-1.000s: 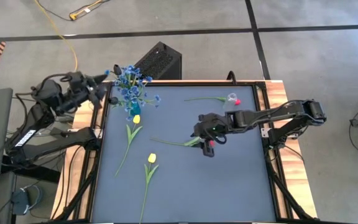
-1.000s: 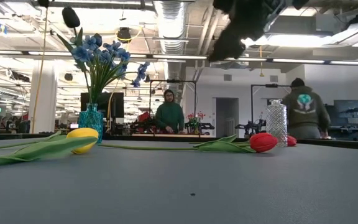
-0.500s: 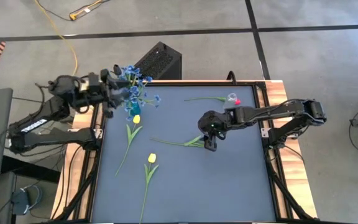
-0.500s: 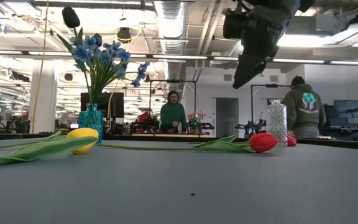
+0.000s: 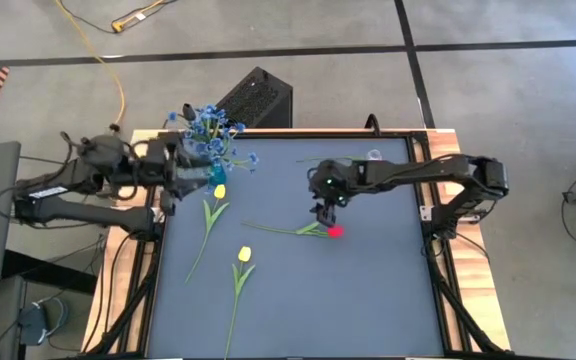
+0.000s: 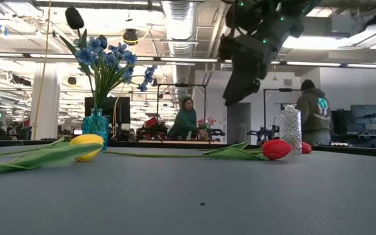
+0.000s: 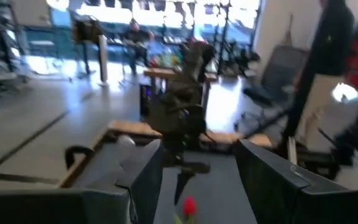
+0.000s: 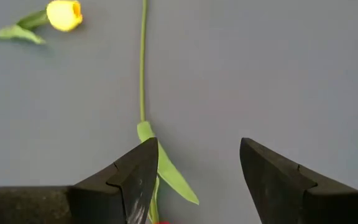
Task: Sort flowers into vase by color
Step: Put the bottom red tulip into the transparent vase
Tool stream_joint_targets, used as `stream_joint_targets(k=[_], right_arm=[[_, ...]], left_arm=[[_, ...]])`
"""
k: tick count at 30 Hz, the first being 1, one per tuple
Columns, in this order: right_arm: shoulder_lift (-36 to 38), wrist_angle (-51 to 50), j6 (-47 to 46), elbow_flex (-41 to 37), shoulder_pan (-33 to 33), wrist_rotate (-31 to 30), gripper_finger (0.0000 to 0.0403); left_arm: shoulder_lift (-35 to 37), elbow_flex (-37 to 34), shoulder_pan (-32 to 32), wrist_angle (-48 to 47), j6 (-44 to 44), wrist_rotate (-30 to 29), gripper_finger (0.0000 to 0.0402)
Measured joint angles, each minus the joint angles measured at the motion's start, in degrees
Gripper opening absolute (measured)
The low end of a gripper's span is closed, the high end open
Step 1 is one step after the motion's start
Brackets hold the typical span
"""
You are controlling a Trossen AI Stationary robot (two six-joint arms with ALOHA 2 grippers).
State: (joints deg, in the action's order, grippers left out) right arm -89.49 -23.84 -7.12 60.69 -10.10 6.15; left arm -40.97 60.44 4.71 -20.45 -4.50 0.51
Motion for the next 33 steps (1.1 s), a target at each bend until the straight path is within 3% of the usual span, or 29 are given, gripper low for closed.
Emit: stream_joint_targets(k=[5, 11, 19, 25, 33], right_arm=[[-2.20, 0.75, -0.11, 0.00, 2.46, 0.02, 0.0254], [-2.32, 2.98, -1.69, -0.02, 7.06, -0.02, 0.0254], [-2.32, 4.27, -2.44, -0.02, 14.02, -3.41, 0.0254], [-2.32, 4.27, -3.12, -0.02, 18.39, -6.38, 0.0254], [-2.32, 4.16, -5.99, -0.02, 22.03, -6.58, 0.0254]], left_arm=[[-2.42, -0.85, -7.76, 1.02, 2.92, -5.71, 0.0175], [-6.88, -0.85, -16.95, 3.91, 7.33, -7.65, 0.0173], [-17.84, -0.87, -28.67, 3.92, 11.14, -17.84, 0.0173], [-25.12, -0.87, -32.39, 5.03, 11.27, -21.09, 0.0173], [-32.84, -0.87, -32.65, 5.16, 8.31, -26.44, 0.0173]])
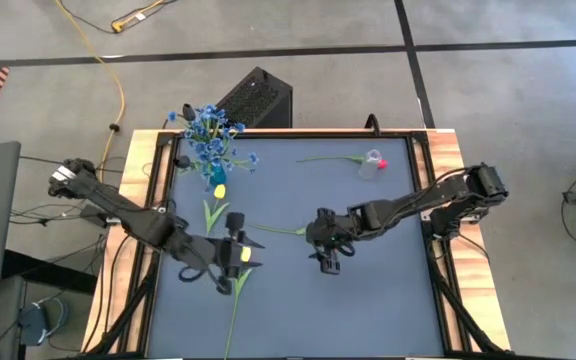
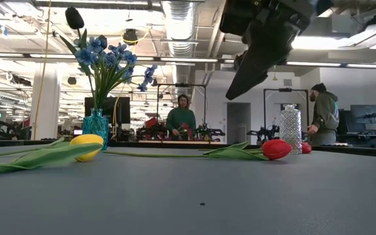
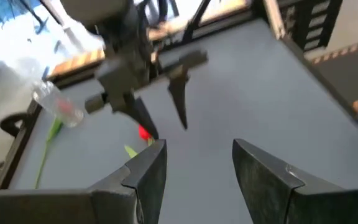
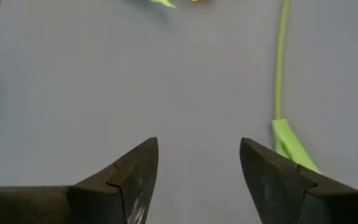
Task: Sort flowers into vase by color
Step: Put the bottom red tulip into the transparent vase
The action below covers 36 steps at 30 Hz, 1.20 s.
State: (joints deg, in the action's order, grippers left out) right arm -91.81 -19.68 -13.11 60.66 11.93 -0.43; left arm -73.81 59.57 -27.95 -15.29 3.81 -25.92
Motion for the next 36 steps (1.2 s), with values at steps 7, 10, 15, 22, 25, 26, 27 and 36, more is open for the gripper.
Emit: stream_joint_targets(k=[7, 10, 15, 22, 25, 26, 27, 36], right_arm=[[0.00, -2.99, -0.96, 0.00, 4.45, -5.59, 0.0254], [0.00, -5.63, -2.05, -0.03, 6.96, -8.03, 0.0254], [0.02, -1.82, -3.03, -3.33, 12.07, -10.37, 0.0254], [0.48, 14.17, -8.77, -15.06, 15.44, -10.33, 0.0254], [0.48, 18.86, -9.39, -18.47, 15.40, -10.36, 0.0254], [0.48, 19.82, -9.37, -19.43, 15.36, -10.36, 0.0254], [0.48, 21.18, -9.12, -20.27, 15.02, -10.33, 0.0254], [5.10, 23.47, -6.50, -24.83, 12.29, -9.90, 0.0254]], left_arm=[[-12.24, 0.00, 3.44, 5.96, 0.31, 0.09, 0.0173], [-18.05, 0.00, 6.83, 8.94, 0.96, 1.50, 0.0173], [-26.41, 0.00, 14.61, 10.46, -0.46, 10.95, 0.0173], [-32.35, 0.00, 21.92, 16.66, -2.56, 16.71, 0.0173], [-33.66, 0.00, 24.48, 16.55, -3.17, 19.23, 0.0173], [-34.18, 0.00, 25.26, 16.49, -3.67, 20.29, 0.0173], [-34.61, 0.00, 25.92, 16.35, -4.15, 21.09, 0.0173], [-36.10, 0.00, 29.30, 15.85, -4.09, 22.66, 0.0170]])
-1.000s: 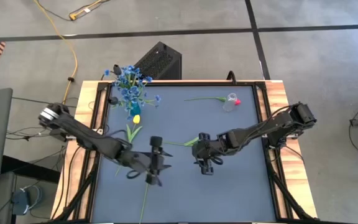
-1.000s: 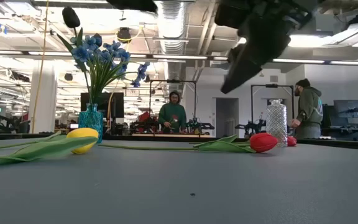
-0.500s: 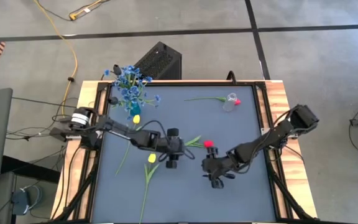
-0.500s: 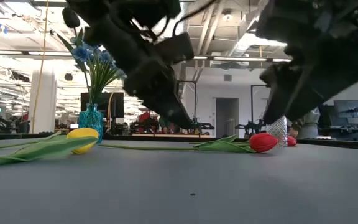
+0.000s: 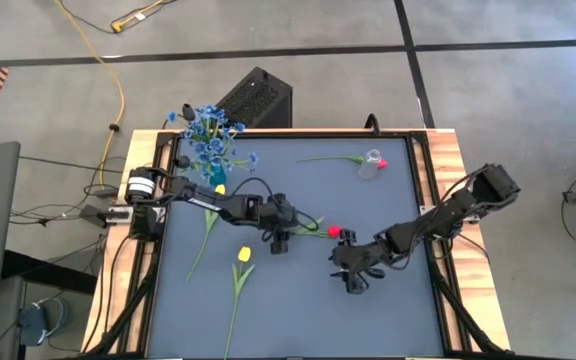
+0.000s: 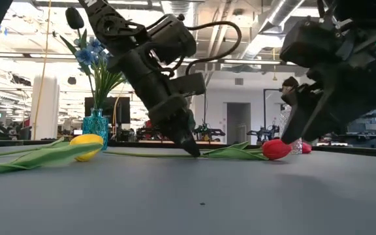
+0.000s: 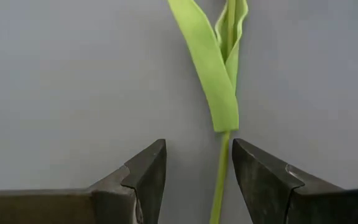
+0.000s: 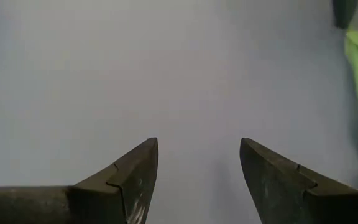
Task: Sort flowers into vase by color
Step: Put the bottom red tulip into the transparent vase
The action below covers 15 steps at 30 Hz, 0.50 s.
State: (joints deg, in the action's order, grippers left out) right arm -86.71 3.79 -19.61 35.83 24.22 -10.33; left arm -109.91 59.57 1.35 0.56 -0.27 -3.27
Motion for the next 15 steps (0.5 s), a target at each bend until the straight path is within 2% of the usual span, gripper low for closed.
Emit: stream_joint_targets(k=[3, 8, 15], right_arm=[[2.33, -0.43, 1.02, -1.36, -1.14, -0.43, 0.0254], [5.53, -0.12, 1.65, -1.71, -3.08, -0.87, 0.0254], [8.59, 0.68, 0.93, -1.71, -3.01, -0.95, 0.0254]], left_arm=[[0.01, 0.00, 0.01, -1.22, 0.39, 0.41, 0.0150], [-1.76, 0.26, -0.09, -3.25, -0.62, 3.56, 0.0089], [-2.40, 0.29, -0.73, -3.82, -0.46, 3.95, 0.0007]])
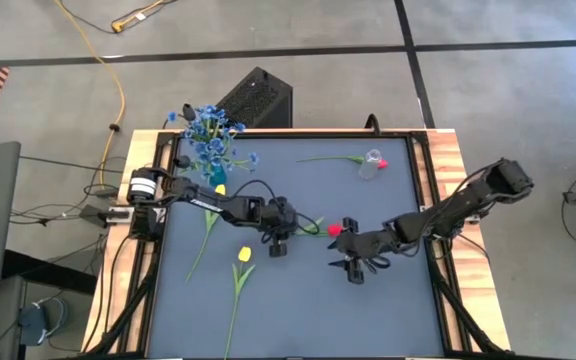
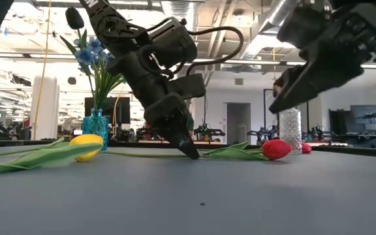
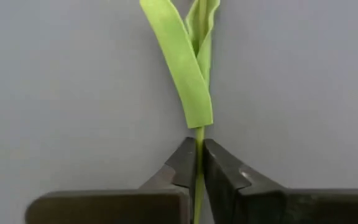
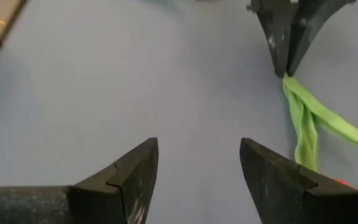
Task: Sort flowers into vase by color
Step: Put the bottom red tulip into the transparent vase
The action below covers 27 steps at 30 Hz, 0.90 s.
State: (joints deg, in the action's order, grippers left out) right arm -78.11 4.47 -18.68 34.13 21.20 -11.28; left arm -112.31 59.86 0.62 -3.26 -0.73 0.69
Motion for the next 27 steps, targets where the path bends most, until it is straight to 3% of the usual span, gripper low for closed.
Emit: stream_joint_targets(k=[6, 13, 17, 21, 27], right_arm=[[2.03, 4.29, -0.37, 0.00, 1.78, 0.60, 0.0254], [2.76, 13.26, 0.10, 0.07, 6.12, 6.82, 0.0254], [2.87, 12.80, 1.02, 0.09, 7.13, 3.20, 0.0254], [0.95, 13.78, 4.32, 0.09, 6.32, -3.70, 0.0254], [-3.82, 27.60, 15.10, 0.09, 1.96, -4.29, 0.0254]], left_arm=[[6.18, -0.55, -1.44, -4.04, 1.38, -0.97, 0.0001], [16.67, -0.46, -2.30, -5.28, 3.34, -13.76, 0.0000], [22.71, -0.41, -2.30, -2.52, 4.04, -18.91, 0.0000], [28.21, -0.39, -2.66, 1.24, 2.69, -17.82, 0.0000], [32.60, -1.67, -6.59, 13.14, 2.38, -13.45, 0.0000]])
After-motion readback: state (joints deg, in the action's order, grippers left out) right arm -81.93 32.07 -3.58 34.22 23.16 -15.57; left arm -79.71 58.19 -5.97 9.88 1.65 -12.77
